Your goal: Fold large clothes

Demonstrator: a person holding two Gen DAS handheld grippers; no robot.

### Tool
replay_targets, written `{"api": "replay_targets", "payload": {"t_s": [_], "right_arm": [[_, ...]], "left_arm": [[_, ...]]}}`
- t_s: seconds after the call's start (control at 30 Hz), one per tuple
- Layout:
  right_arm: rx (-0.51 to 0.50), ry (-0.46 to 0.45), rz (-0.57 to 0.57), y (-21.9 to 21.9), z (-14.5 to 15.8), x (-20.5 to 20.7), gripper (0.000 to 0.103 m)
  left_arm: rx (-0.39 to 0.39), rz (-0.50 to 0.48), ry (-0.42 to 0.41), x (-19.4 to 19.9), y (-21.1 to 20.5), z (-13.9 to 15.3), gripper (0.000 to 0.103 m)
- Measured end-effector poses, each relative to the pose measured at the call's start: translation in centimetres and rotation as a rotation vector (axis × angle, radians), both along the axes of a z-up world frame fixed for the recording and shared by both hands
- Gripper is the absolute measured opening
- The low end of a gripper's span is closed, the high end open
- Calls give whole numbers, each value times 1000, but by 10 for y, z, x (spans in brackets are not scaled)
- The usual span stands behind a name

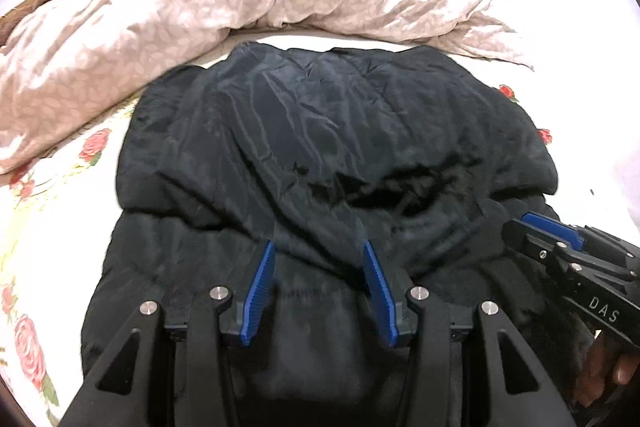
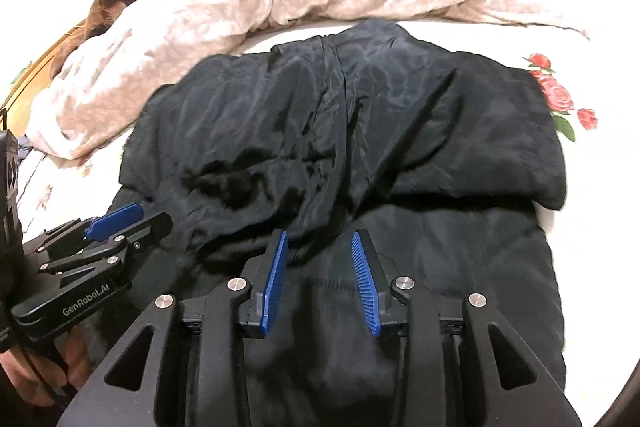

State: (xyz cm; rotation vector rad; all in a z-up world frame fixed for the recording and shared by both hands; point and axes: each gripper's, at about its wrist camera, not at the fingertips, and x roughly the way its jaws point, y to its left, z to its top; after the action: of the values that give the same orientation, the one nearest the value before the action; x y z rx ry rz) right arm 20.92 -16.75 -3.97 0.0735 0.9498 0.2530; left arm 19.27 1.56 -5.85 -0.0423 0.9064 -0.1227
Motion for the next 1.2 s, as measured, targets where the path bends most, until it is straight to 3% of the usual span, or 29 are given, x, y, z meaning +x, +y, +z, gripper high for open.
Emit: {"api": "replay_targets", "payload": {"t_s": [0.37,0.53,0.63,0.93,1.1,1.2], "right_arm": [[1,-49,-11,-12,39,-106,39],[-5,-68,-2,-13,45,-148,50],[-21,-76,-4,-17,43,-167,50],[-28,-87,-59,-35,40,-192,50],[-26,-70,-84,-45,35,-194,51],[-21,-57,-103,-51,31,-195,57]], "left_arm": [[1,-10,-59,-106,11,43,49],[14,-2,-66,-142,17,47,49],[29,-3,-62,-160,18,44,49],[18,15,-56,-183,22,40,50],[13,51,-52,-187,33,38,57],[11,78,-47,-186,41,36,59]]}}
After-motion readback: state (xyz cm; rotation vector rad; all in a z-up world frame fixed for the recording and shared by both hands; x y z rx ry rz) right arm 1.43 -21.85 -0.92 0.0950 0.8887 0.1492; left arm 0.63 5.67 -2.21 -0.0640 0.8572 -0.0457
